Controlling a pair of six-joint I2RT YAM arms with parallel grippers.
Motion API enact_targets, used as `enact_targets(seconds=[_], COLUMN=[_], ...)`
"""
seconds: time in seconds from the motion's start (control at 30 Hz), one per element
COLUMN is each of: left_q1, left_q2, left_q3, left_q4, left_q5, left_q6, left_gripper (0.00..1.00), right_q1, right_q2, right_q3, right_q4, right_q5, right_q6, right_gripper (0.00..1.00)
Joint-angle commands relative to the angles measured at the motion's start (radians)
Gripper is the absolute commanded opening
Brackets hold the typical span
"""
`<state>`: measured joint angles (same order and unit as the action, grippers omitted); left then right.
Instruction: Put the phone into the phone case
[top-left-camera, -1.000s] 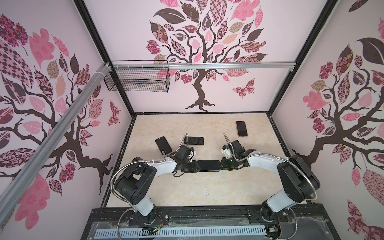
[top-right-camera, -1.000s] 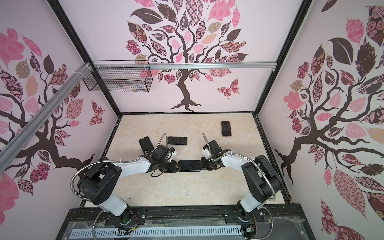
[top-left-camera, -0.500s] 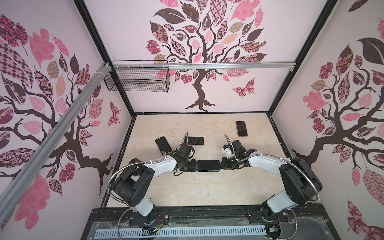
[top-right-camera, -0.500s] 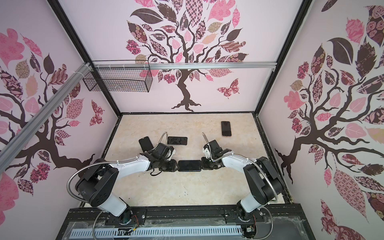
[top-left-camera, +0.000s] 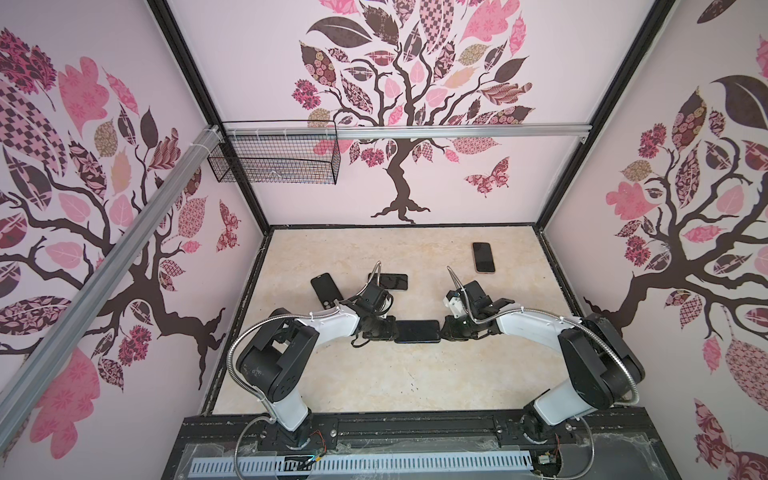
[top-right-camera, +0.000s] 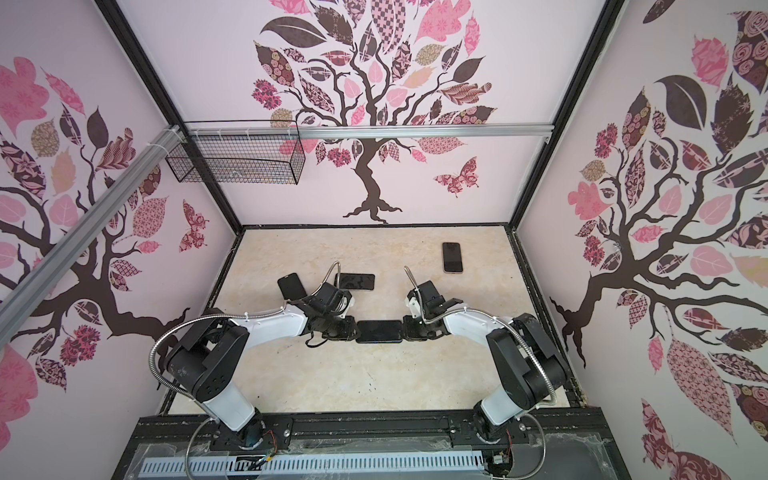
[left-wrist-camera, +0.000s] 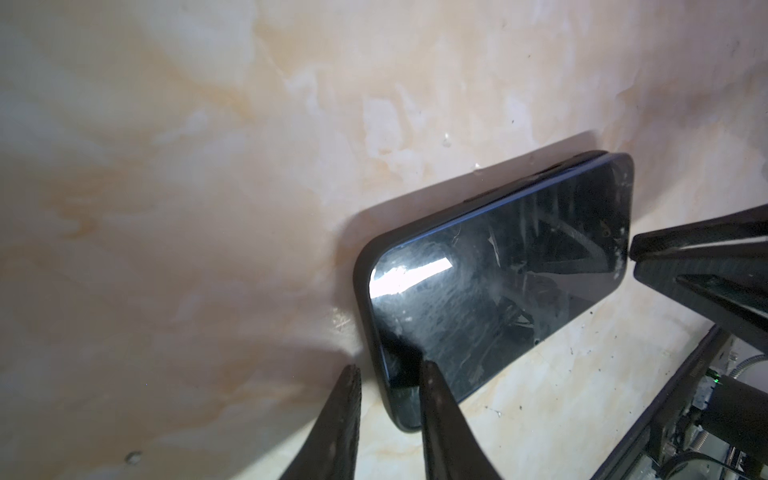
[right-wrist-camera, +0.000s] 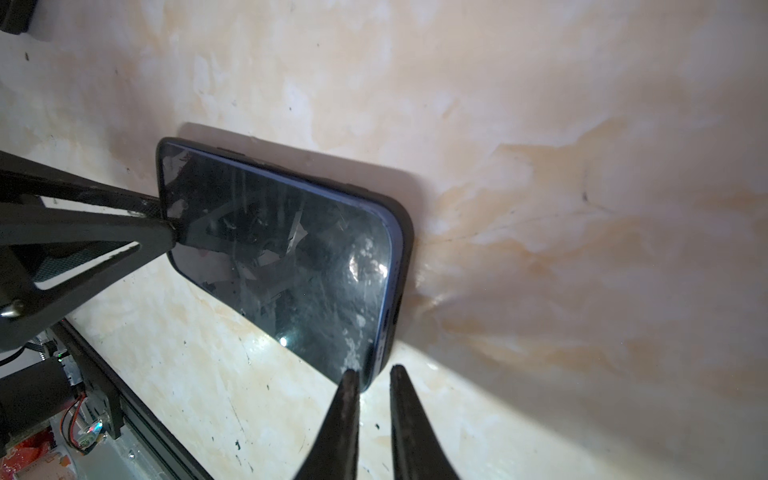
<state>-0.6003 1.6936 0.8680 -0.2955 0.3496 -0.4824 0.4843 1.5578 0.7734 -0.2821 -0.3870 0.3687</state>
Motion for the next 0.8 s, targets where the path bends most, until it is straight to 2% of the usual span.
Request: enact_targets(seconds=[0.0,0.77], left_q1=[-0.003,-0.003], left_q2=[0.006,0.01], left_q3=[0.026,0.01], left_q4=[-0.005,0.007], left_q5=[0.004,0.008], left_q6=[0.006,0.001], left_gripper=[0.28,0.23], right_q1=[0.007,0.019], right_q2=[-0.002,0.059], right_q3=[-0.008,-0.005], right_q4=[0.0,-0.029], right_q5=[-0.011,-0.039], right_q6=[-0.017,-0.034], right_gripper=[0.18,0.16])
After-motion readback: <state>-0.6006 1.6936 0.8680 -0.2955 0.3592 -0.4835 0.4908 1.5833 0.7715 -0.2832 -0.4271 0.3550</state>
